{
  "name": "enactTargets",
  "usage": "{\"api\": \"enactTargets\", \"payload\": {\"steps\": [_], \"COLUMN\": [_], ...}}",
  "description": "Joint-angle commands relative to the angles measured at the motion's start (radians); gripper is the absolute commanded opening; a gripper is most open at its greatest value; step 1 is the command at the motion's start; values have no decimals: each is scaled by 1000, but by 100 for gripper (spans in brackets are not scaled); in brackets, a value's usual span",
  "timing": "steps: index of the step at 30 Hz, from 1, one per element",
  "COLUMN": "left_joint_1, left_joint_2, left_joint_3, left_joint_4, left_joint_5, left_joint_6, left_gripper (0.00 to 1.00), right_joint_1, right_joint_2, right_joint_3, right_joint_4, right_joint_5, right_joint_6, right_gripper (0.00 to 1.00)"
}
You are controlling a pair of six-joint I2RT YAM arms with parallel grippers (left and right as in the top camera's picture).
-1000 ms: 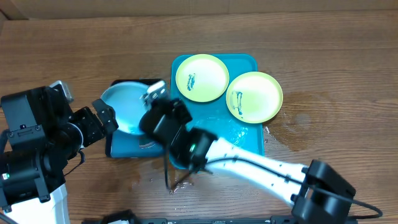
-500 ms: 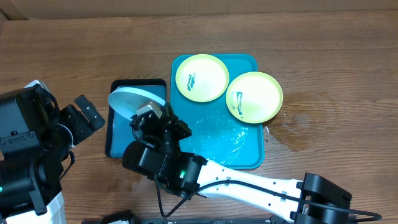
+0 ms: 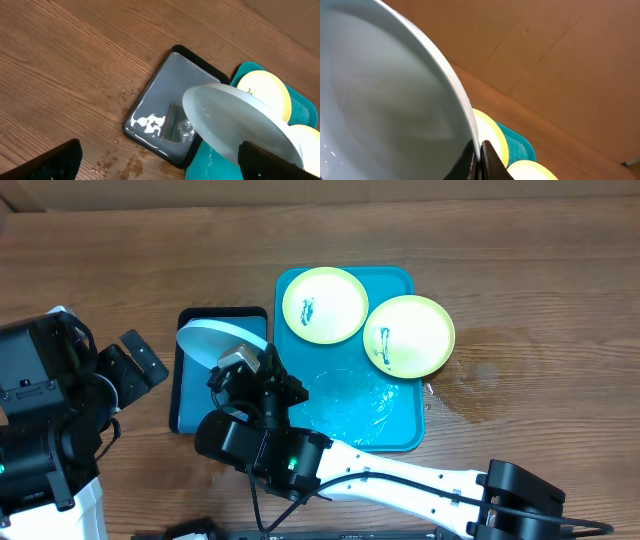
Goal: Clean dirty plates on tray and stack at the side
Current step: 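Lift the white plate with the right gripper and tilt it over the tray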
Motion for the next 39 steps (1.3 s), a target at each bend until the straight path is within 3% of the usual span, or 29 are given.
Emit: {"api": "enactTargets", "payload": {"steps": [1, 39], "left_joint_1": [4, 4], "left_joint_2": [8, 113], "left_joint_3": [19, 19], "left_joint_4": [2, -25], "left_joint_5": [-14, 2], "left_joint_6": [-10, -10], "left_gripper": [100, 100], "right_joint_1": [5, 5], "right_joint_2": [-48, -48], "right_joint_3": [31, 31], "right_joint_4": [11, 19], "right_joint_5": [29, 28], "right_joint_6": [0, 0], "right_gripper": [4, 4]}}
